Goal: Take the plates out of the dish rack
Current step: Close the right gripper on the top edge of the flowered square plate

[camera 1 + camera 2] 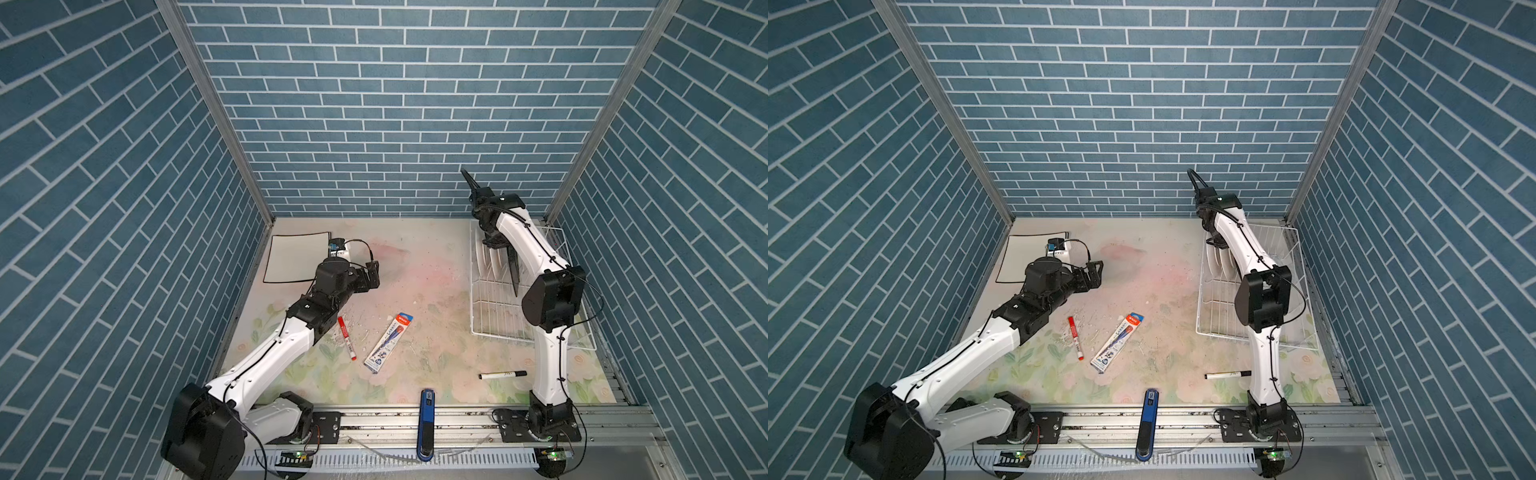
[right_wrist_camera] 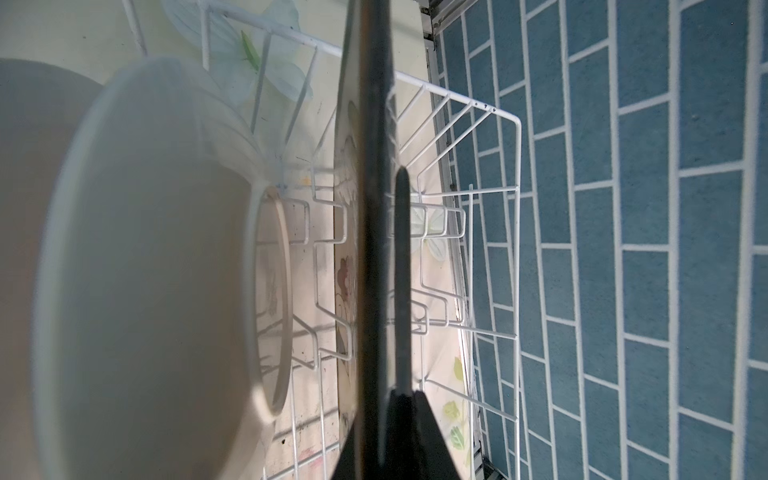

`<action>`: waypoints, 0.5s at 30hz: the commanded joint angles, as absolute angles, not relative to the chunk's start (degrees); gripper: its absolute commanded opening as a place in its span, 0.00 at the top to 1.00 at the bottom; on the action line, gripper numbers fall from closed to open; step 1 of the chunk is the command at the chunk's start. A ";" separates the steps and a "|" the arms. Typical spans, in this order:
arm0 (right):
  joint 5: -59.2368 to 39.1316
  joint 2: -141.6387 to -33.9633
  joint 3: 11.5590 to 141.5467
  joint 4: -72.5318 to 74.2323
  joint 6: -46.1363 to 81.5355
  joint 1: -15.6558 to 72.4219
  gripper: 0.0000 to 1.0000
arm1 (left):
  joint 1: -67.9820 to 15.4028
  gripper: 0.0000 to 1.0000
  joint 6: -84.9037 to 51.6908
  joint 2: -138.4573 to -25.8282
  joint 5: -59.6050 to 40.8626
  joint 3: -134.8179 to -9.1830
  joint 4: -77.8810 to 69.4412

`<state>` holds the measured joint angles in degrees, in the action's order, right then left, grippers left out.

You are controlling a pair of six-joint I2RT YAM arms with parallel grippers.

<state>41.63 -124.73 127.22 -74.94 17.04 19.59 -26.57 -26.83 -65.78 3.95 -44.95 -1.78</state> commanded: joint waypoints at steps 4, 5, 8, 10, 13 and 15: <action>45.29 -120.67 128.17 -74.62 19.40 19.86 1.00 | -26.93 0.01 -27.25 -65.13 4.61 -44.63 -1.43; 45.45 -120.51 128.30 -74.62 19.34 19.94 1.00 | -26.92 0.01 -27.32 -65.10 4.57 -44.64 -1.41; 45.99 -120.02 128.53 -74.58 19.34 20.10 1.00 | -26.91 0.01 -27.33 -65.04 4.64 -44.63 -1.35; 45.58 -119.63 128.67 -74.32 18.95 20.29 1.00 | -26.90 0.01 -27.33 -64.86 4.66 -44.69 -1.20; 46.12 -119.48 129.28 -74.47 18.29 20.68 1.00 | -26.90 0.01 -27.31 -64.58 4.75 -44.55 -0.94; 46.49 -119.53 130.15 -75.03 18.28 20.83 1.00 | -26.92 0.01 -27.40 -64.34 4.83 -44.47 -0.90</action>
